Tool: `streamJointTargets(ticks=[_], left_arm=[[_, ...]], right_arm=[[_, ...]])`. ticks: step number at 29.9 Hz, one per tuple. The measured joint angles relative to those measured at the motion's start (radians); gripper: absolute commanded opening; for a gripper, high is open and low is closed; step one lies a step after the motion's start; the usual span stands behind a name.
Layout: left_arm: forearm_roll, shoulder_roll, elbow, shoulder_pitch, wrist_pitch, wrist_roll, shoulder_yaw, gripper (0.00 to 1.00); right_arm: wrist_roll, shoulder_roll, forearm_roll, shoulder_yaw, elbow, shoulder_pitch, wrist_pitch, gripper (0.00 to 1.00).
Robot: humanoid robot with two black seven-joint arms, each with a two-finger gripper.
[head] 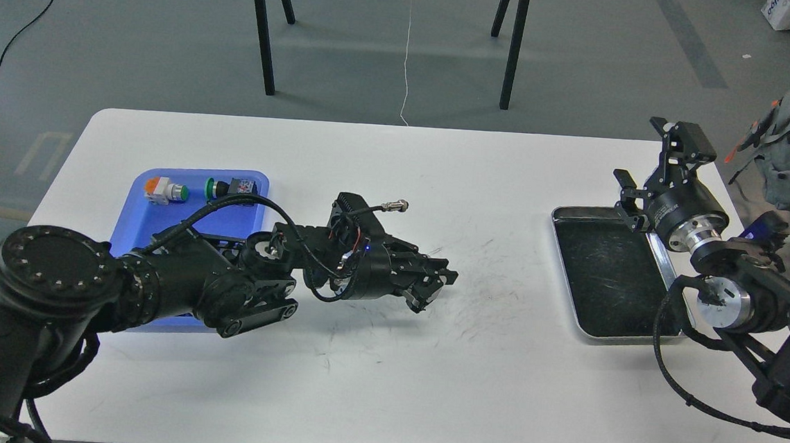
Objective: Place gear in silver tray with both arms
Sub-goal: 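Lift the gear with the left gripper and carry it toward the silver tray, then release the gear onto the table and retract the left gripper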
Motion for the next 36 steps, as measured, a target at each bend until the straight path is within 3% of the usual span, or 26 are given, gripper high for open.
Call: streamJointTargets(ticks=[15, 27, 36], left_arm=[[-0.048, 0.0, 0.0, 0.006, -0.011, 0.0, -0.019, 0.48], [-0.248, 0.003, -0.016, -0.102, -0.033, 0.0, -0.19, 0.58], [-0.439, 0.142, -0.004, -0.139, -0.063, 0.0, -0.343, 0.66]], right_arm=[[0.0, 0.0, -0.006, 0.0, -0.001, 0.001, 0.0, 0.99], [-0.012, -0.029, -0.001, 0.002, 0.016, 0.001, 0.006, 0.99], [-0.051, -0.077, 0.0, -0.014, 0.052, 0.006, 0.018, 0.99]])
